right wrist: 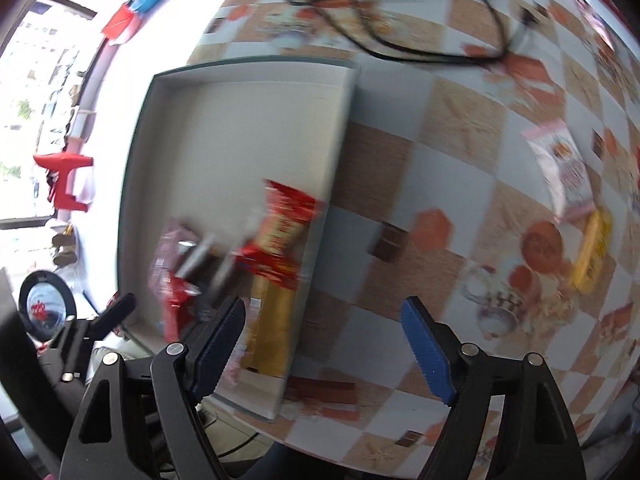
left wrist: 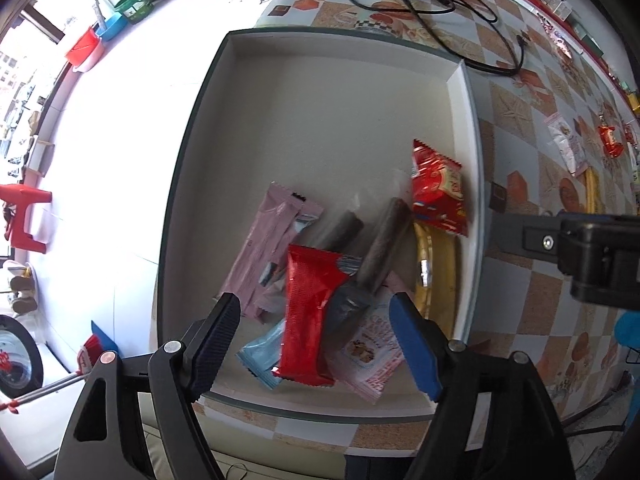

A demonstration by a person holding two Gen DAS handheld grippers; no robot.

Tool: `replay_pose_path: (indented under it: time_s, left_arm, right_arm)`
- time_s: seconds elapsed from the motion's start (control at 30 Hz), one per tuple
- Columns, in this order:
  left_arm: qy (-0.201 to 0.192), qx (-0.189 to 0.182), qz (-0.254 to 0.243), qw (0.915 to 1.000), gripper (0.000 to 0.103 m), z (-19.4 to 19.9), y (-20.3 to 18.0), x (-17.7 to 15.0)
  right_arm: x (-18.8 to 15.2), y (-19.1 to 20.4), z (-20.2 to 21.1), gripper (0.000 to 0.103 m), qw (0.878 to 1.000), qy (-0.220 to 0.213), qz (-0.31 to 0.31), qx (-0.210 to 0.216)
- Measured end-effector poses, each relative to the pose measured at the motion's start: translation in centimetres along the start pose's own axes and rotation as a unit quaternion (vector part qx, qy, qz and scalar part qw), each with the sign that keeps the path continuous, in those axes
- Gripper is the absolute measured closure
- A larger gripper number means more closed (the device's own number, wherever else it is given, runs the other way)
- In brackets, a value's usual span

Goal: Organize snacks

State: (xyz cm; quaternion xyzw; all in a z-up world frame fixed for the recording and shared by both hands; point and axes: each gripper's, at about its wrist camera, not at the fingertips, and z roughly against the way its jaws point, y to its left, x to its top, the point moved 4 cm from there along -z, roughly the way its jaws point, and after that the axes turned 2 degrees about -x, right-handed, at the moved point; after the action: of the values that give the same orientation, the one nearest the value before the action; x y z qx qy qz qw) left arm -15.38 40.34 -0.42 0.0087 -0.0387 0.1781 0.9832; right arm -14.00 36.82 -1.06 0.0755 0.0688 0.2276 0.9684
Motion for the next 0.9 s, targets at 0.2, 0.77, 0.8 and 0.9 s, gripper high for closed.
replay_pose_path:
  time_s: [0.2, 0.77, 0.8, 0.9]
  left_arm:
    - [-0.009, -0.007, -0.026, 0.9996, 0.023, 1.2, -3.4, 0.8]
    - [0.02, -0.058, -0.084, 0.9945, 0.023, 1.6, -13.0, 3.0]
    - [0.02, -0.059, -0.087, 0.9942, 0.023, 1.6, -13.6, 3.2]
    - [0.024, -0.06, -0.09, 0.9938, 0.023, 1.4, -14.7, 3.5]
  right_arm:
    - [-1.1, -6.9, -0.4, 0.022, 0.998, 0.007, -0.061, -0.026]
    - [-0.7, -22.3, -1.1, 0.022, 0.98, 0.018, -0.185, -0.076]
    - [-0.7, -22.6, -1.2, 0.022, 0.979, 0.018, -0.186, -0.075]
    - [0.8, -24.3, -1.6, 0.022, 0.979, 0.017, -0.188, -0.073]
